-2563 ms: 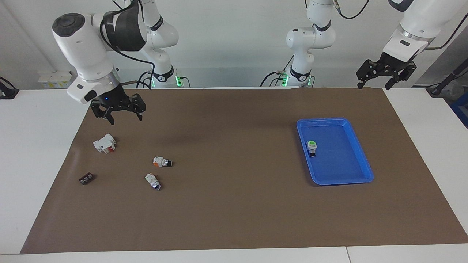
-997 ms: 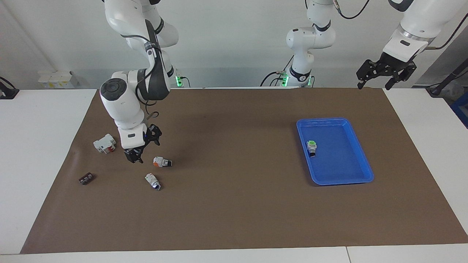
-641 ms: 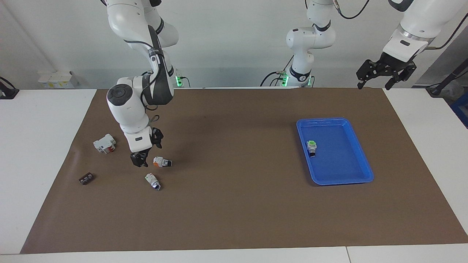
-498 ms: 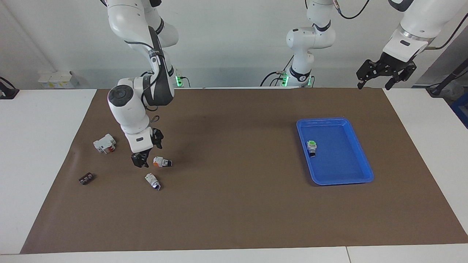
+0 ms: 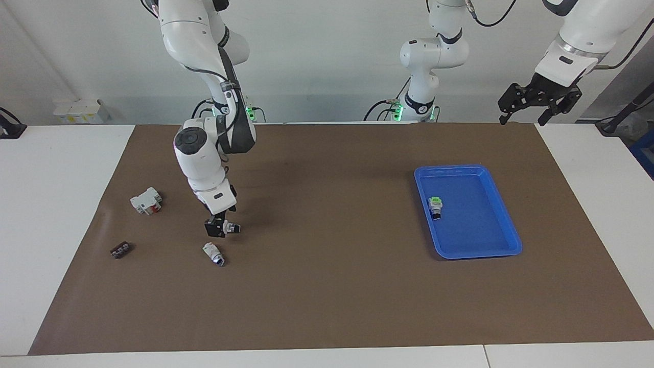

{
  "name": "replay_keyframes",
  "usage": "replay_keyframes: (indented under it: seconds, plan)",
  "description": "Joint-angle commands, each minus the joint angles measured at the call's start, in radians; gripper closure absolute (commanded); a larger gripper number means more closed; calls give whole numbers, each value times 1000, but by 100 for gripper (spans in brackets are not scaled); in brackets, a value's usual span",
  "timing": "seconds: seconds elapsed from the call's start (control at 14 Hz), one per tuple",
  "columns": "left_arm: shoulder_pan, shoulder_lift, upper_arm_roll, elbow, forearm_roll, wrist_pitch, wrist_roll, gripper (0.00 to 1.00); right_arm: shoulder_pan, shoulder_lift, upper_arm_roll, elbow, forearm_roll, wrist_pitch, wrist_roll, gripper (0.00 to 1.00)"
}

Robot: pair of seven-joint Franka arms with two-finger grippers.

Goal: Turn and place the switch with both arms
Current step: 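Reach the right gripper down to the white-and-orange switch, then close the right gripper on the switch and lift it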

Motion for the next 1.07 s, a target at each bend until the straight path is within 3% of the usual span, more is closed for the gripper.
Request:
replay_keyframes:
  seconds: [0.0,0.21,0.43,0.57,0.64,0.71,0.78,1.0]
  plan:
    - [5,-30,-2,-35,-5,10,-9,0,-13,37,0,-11,19,74,-48,0]
    - [5,-30,-2,-35,-5,10,-9,0,-15,41,0,-11,19,84,-65,1]
    - [5,-30,-2,-35,-5,10,-9,0,-34,40,0,-11,19,56,-81,23]
    - [5,-30,-2,-35,-5,10,-9,0,-35,40,0,-11,19,50,-88,47]
    - [5,-30,-2,-35,-5,10,-9,0,-30,40,0,-11,19,50,-77,64]
    - [5,-30,-2,-35,-5,10,-9,0,-30,40,0,-12,19,50,-59,91]
    - [5,-30,-2,-35,-5,10,-9,0,-33,40,0,-12,19,47,-30,100]
    - [5,-30,-2,-35,-5,10,-9,0,-24,29,1,0,18,-49,-21,100]
